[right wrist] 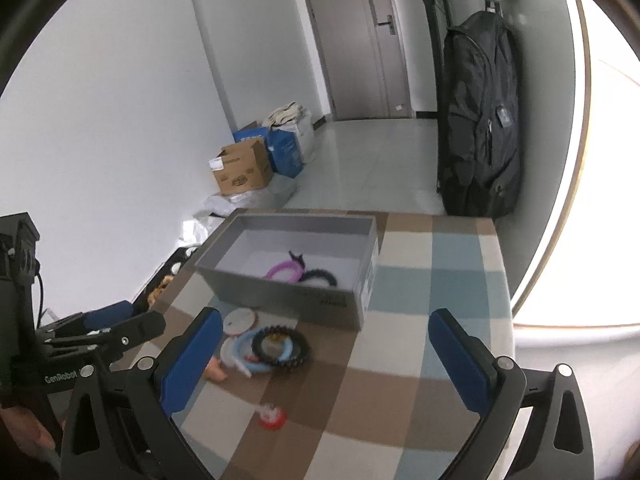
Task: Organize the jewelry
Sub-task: 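Lift both open grippers out of the box back over the table, then lower the left gripper onto the pink-and-yellow toy figure and close it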
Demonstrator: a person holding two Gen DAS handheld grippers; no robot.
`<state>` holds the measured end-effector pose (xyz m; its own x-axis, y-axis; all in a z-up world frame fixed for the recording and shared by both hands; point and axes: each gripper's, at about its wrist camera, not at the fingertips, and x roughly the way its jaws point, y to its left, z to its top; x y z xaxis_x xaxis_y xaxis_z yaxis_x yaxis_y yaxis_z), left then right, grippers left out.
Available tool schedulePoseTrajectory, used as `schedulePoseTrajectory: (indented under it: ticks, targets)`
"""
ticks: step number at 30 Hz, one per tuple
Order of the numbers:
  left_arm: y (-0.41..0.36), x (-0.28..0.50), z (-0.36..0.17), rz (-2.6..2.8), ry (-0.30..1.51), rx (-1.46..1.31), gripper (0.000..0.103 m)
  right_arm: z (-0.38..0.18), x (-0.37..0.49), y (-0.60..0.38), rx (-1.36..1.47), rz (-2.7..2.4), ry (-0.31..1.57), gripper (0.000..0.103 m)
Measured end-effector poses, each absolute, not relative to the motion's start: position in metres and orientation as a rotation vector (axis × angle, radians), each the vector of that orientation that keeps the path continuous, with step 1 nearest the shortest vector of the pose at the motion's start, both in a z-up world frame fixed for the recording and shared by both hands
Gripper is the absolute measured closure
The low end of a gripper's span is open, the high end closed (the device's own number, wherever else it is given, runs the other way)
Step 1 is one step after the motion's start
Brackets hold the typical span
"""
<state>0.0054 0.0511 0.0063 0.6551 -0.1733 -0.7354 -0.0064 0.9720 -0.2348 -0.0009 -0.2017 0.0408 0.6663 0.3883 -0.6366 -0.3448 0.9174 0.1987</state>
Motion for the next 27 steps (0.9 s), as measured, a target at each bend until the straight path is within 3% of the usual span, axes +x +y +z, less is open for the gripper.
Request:
schedulePoseTrajectory:
  ticks: [21, 24, 27]
  targets:
    - [0.038, 0.007, -0.042, -0.176, 0.994, -0.247, 0.021, 0.014, -0.029, -0.201, 0.097, 0.426, 0.803, 0.000]
    - [0.038, 0.007, -0.044, -0.190, 1.005, -0.251, 0.032, 0.011, -0.027, -0.203, 0.110, 0.425, 0.814, 0.000]
    - [0.039, 0.006, -0.043, -0.211, 1.009, -0.266, 0.034, 0.007, -0.024, -0.204, 0.130, 0.429, 0.833, 0.000]
